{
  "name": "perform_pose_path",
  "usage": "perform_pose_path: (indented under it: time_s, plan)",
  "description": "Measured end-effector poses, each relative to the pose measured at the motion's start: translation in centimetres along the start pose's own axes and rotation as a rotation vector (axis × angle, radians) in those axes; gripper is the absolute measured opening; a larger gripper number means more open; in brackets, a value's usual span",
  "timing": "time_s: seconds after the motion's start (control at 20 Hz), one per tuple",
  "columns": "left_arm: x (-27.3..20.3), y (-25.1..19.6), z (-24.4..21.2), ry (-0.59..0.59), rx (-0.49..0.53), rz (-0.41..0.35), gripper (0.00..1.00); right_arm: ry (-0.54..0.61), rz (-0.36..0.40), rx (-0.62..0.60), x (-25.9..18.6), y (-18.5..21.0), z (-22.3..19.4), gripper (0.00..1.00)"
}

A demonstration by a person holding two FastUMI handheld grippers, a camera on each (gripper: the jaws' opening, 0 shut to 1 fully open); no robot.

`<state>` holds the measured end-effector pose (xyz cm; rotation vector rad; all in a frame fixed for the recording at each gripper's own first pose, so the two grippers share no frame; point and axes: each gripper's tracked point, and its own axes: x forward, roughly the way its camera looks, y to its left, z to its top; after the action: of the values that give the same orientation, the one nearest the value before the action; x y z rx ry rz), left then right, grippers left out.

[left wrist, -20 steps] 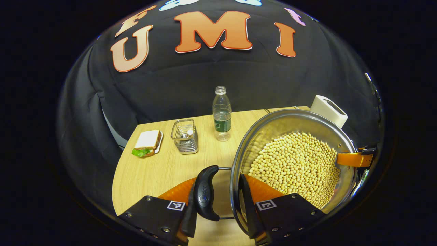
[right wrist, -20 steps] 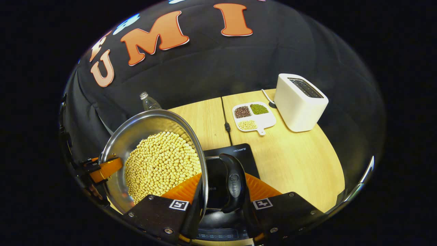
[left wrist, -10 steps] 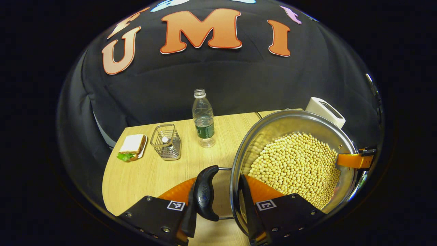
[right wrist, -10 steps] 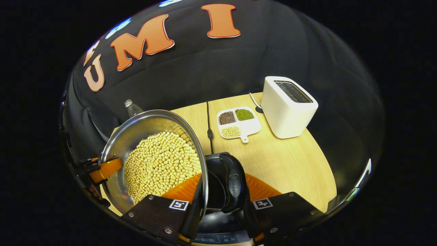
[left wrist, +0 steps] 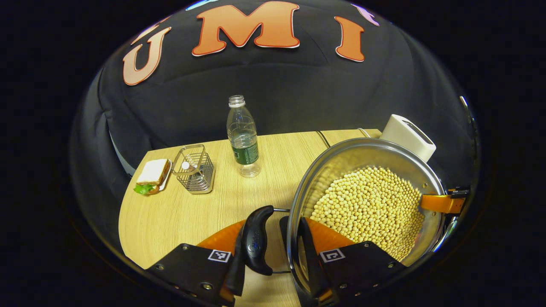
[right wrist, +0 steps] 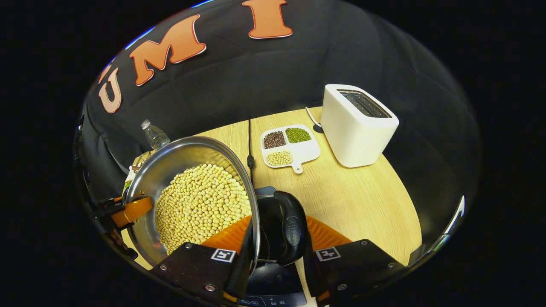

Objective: First push the handle of the pot to place it horizontally, then grasp the pot with both hands and set it on the induction cooktop.

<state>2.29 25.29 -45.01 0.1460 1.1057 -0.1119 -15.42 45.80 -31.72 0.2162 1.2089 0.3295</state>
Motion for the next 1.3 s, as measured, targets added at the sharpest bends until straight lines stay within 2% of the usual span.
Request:
perform_pose_path:
  time_s: [0.6, 0.7, 0.75, 0.8, 0.9, 1.05, 1.1, 1.15, 1.2, 1.25, 1.3]
  plan:
    - [-0.2, 0.1, 0.9, 0.065, -0.036, 0.01, 0.6, 0.021, 0.008, 0.003, -0.1, 0.1, -0.2, 0.53]
    - [0.0, 0.3, 0.9, 0.074, -0.037, 0.01, 0.6, 0.024, 0.006, 0.003, -0.2, 0.2, -0.2, 0.54]
    - [0.0, 0.2, 1.0, 0.077, -0.037, 0.009, 0.6, 0.026, 0.005, 0.003, -0.2, 0.1, -0.2, 0.58]
    - [0.2, 0.1, 0.9, 0.082, -0.037, 0.007, 0.6, 0.025, 0.005, 0.002, -0.2, 0.2, -0.2, 0.54]
    - [0.9, -0.1, 0.9, 0.09, -0.04, 0.008, 0.6, 0.028, 0.004, -0.001, -0.2, 0.2, -0.2, 0.54]
    - [1.1, -0.3, 0.9, 0.101, -0.044, 0.01, 0.61, 0.032, 0.005, -0.005, -0.2, 0.2, -0.3, 0.54]
    - [0.8, 0.0, 1.1, 0.104, -0.045, 0.011, 0.61, 0.034, 0.006, -0.007, -0.2, 0.2, -0.3, 0.58]
    - [0.8, -0.2, 1.4, 0.107, -0.045, 0.012, 0.6, 0.036, 0.006, -0.008, -0.2, 0.2, -0.2, 0.58]
    - [0.8, -0.5, 1.1, 0.111, -0.045, 0.014, 0.61, 0.037, 0.006, -0.009, -0.2, 0.2, -0.2, 0.54]
    - [0.7, -0.6, 1.3, 0.109, -0.044, 0.013, 0.58, 0.043, 0.006, -0.01, -0.3, 0.1, -0.3, 0.58]
    - [0.7, -0.8, 1.3, 0.107, -0.038, 0.014, 0.58, 0.038, 0.008, -0.004, -0.3, 0.2, -0.2, 0.58]
